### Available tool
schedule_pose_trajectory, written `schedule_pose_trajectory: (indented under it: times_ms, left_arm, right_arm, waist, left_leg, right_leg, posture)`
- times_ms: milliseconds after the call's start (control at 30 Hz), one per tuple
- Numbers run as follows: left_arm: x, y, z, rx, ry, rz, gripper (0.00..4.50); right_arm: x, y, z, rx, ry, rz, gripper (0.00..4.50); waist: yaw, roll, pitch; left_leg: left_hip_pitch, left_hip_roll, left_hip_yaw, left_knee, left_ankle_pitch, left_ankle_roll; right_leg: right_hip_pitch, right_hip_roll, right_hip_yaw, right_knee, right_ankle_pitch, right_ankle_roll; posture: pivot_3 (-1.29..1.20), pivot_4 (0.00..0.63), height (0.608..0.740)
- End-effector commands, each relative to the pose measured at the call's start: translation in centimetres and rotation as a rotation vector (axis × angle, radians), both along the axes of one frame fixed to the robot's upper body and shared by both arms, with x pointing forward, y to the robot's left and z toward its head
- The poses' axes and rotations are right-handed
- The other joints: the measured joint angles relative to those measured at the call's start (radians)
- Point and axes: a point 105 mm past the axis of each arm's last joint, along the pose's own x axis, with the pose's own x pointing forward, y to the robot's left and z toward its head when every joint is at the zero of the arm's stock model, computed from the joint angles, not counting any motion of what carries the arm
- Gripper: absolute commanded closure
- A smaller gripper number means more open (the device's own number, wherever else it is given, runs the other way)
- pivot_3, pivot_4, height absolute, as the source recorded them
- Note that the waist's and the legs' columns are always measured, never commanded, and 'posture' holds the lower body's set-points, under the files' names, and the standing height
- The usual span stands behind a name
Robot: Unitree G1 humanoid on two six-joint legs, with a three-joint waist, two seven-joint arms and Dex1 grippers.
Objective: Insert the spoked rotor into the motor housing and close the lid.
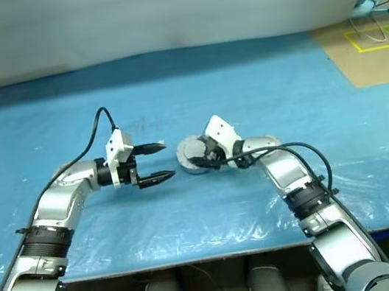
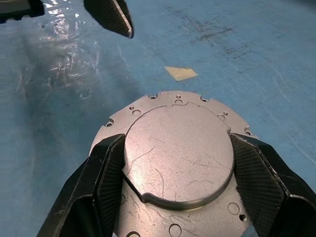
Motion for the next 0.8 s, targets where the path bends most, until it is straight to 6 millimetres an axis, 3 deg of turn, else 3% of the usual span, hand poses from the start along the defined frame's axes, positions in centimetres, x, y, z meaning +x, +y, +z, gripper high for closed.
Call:
schedule_pose_trajectory:
  times_ms: [33, 267, 333, 500, 633, 800]
  left_arm:
    - [-0.1, -0.1, 0.9, -0.001, -0.042, -0.009, 0.0]
    - [-0.1, 0.0, 0.7, -0.004, -0.036, 0.001, 0.0]
    - [-0.1, 0.0, 0.6, -0.004, -0.034, 0.002, 0.0]
    - [0.1, -0.1, 0.6, -0.009, -0.032, 0.006, 0.0]
    - [0.1, -0.1, 0.6, -0.008, -0.032, 0.005, 0.0]
    - [0.1, -0.1, 0.4, -0.004, -0.03, 0.003, 0.0]
  right_arm:
    - [-4.1, -2.0, -7.9, -0.21, 0.295, -0.008, 1.53]
    - [-3.6, -4.1, -6.4, -0.204, 0.283, -0.045, 1.53]
    - [-2.4, -4.1, -5.1, -0.159, 0.241, -0.093, 1.53]
    - [-0.1, -2.4, 1.2, 0.136, 0.182, -0.126, 1.53]
    - [0.8, -2.1, 3.7, 0.209, 0.113, -0.141, 1.53]
    - [0.4, -1.6, 3.9, 0.228, 0.108, -0.116, 1.53]
  waist:
    - [-0.002, 0.0, -0.001]
    - [0.003, 0.001, -0.002]
    - [0.003, 0.001, -0.002]
    - [0.0, 0.001, -0.001]
    - [-0.002, 0.002, 0.002]
    - [-0.002, 0.002, 0.004]
  left_leg:
    - [0.0, 0.0, 0.0, -0.001, 0.0, 0.0]
    - [0.001, -0.002, 0.0, -0.003, 0.0, 0.0]
    - [0.001, -0.003, 0.0, -0.003, 0.0, 0.0]
    - [-0.002, -0.003, -0.001, -0.004, 0.0, 0.0]
    - [-0.005, -0.003, -0.001, -0.004, 0.0, 0.0]
    - [-0.009, -0.002, -0.001, -0.004, 0.0, -0.001]
  right_leg:
    - [0.0, 0.0, 0.0, 0.0, -0.001, 0.0]
    - [0.0, -0.002, 0.001, 0.0, -0.004, 0.001]
    - [0.0, -0.002, 0.001, 0.0, -0.004, 0.002]
    - [-0.002, -0.002, 0.001, 0.0, -0.004, 0.002]
    - [-0.006, -0.002, 0.001, 0.0, -0.004, 0.002]
    - [-0.009, -0.001, 0.0, 0.0, -0.002, 0.005]
  posture:
    - [0.0, 0.15, 0.74]
    - [0.0, 0.15, 0.74]
    - [0.0, 0.15, 0.74]
    - [0.0, 0.15, 0.74]
    - [0.0, 0.15, 0.74]
    - [0.0, 0.15, 0.74]
